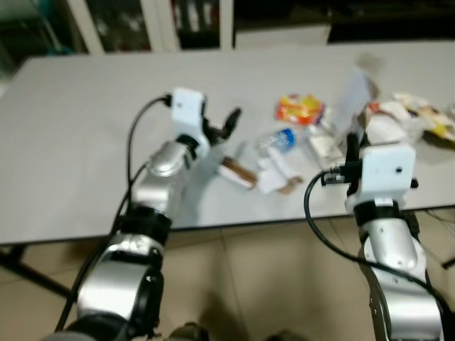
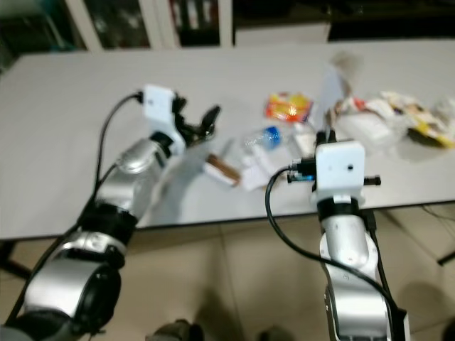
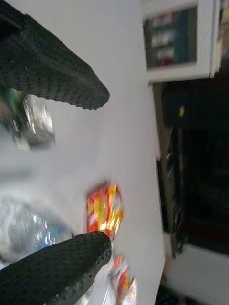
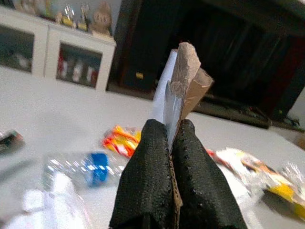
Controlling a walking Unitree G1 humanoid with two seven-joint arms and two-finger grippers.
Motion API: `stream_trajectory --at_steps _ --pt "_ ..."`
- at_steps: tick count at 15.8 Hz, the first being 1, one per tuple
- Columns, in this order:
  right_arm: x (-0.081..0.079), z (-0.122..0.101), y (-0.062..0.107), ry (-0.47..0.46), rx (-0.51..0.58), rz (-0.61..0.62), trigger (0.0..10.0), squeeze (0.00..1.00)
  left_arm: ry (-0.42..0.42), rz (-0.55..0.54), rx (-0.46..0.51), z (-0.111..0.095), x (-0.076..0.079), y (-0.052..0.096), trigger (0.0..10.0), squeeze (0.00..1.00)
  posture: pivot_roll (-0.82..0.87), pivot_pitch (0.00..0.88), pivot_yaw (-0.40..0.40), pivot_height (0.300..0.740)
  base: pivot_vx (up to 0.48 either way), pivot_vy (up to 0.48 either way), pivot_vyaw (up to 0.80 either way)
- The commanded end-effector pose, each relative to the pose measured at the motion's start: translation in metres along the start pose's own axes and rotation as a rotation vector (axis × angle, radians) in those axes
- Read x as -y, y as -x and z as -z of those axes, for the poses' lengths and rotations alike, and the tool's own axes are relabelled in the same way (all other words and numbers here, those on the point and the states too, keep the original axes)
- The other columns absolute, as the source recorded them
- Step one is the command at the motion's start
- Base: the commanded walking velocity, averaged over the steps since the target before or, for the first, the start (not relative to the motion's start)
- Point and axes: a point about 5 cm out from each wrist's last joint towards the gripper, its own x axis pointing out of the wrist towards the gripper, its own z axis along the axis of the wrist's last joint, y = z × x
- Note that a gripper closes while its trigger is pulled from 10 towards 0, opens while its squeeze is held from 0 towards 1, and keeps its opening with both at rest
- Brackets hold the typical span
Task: Picking trash to rubbish bin
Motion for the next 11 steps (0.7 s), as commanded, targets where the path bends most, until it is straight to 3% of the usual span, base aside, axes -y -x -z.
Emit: stream_trajectory --at_steps 1,11 --pt "0.0036 0.0026 0.002 0.009 -0.012 0.012 10.0 0.0 0.004 0.025 -0.015 0.0031 0.0077 -0.0017 10.0 1.0 0.12 0.118 0.022 0.74 0.0 0.48 0.0" --pt "0.0049 0.002 0.0004 0.026 -0.004 0.011 10.0 0.0 0.007 0.028 -0.028 0.0058 0.0083 -0.0019 10.0 1.0 0.12 0.115 0.017 0.74 0.0 0.395 0.0"
